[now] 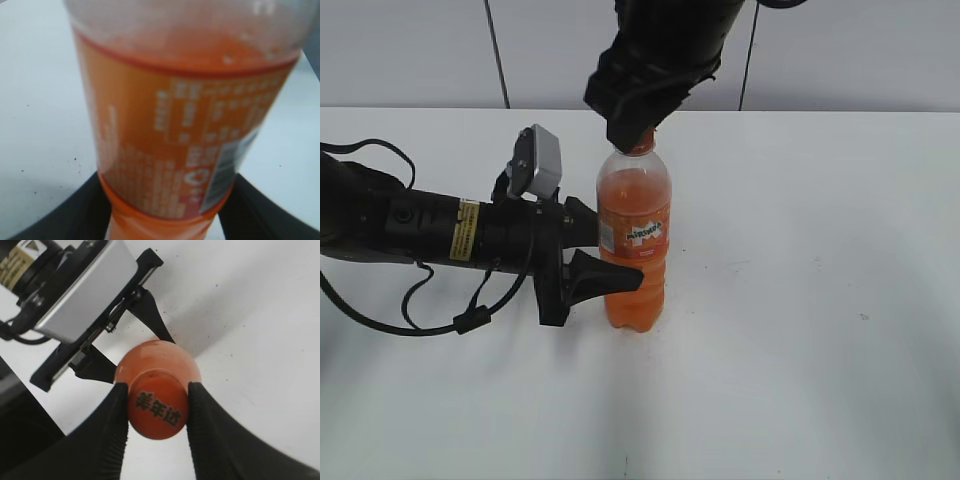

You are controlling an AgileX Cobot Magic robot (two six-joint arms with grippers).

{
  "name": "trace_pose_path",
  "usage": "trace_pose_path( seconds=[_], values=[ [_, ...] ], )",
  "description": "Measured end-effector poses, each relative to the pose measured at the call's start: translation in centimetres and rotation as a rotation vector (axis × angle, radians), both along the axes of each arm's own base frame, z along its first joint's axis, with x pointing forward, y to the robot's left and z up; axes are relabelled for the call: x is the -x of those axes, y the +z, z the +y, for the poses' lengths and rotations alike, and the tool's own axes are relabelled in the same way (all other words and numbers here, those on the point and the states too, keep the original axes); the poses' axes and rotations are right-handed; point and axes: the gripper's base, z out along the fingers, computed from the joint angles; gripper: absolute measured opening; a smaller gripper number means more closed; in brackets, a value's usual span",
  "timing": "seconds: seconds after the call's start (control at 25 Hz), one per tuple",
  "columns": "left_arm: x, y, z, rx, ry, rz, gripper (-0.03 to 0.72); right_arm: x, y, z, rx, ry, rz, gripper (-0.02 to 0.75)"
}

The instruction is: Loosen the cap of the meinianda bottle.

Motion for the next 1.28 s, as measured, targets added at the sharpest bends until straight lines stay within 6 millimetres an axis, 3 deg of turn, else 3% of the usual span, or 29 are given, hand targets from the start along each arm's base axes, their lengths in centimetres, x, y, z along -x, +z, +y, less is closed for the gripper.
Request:
trace_pose_path(
  seconds=[0.32,0.44,0.76,1.04,1.16,1.28],
  values=[
    [0.0,0.0,0.0,0.000,-0.005,-0.003,0.392,0.0,0.1,0.0,0.202,0.789,-0.246,0.272],
    [0.0,0.0,0.0,0.000,-0.002,-0.002,0.393,0.0,0.2,0.1,0.243,0.955,-0.312,0.272],
    [0.0,0.0,0.0,0.001,0.006,0.002,0.393,-0.2,0.3,0.2,0.250,0.977,-0.341,0.276],
    [0.0,0.0,0.0,0.001,0.004,0.001,0.391,0.2,1.3,0.2,0.164,0.842,-0.341,0.538],
    [0.0,0.0,0.0,0.000,0.003,0.001,0.391,1.1,2.6,-0.4,0.141,0.816,-0.321,0.566],
    [0.0,0.0,0.0,0.000,0.003,0.001,0.391,1.9,3.8,-1.0,0.086,0.657,-0.272,0.571]
  ],
)
